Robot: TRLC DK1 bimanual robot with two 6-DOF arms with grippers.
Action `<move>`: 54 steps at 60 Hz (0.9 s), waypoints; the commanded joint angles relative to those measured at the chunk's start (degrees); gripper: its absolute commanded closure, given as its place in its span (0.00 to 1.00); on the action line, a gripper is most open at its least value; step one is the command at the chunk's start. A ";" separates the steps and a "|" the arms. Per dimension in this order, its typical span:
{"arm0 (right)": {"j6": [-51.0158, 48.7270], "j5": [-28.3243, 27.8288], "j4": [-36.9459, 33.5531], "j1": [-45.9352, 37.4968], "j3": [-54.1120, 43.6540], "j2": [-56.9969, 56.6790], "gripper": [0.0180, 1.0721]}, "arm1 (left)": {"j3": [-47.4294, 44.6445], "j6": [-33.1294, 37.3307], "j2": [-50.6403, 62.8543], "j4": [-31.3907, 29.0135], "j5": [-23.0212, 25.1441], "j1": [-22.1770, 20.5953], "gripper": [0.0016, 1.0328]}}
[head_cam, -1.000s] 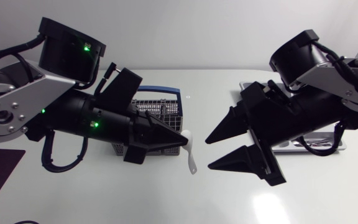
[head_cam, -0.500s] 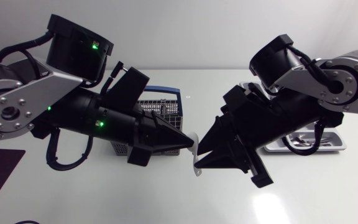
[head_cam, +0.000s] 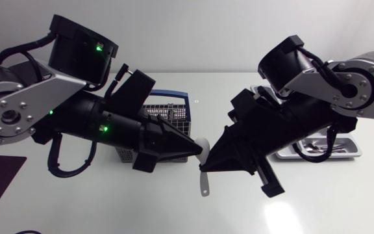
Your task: Unload the cutlery basket into the drawer organizer.
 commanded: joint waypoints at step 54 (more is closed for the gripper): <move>-23.22 19.73 -5.02 -36.13 -3.35 1.64 0.95 | 6.06 2.81 3.31 -7.09 -43.79 3.92 0.04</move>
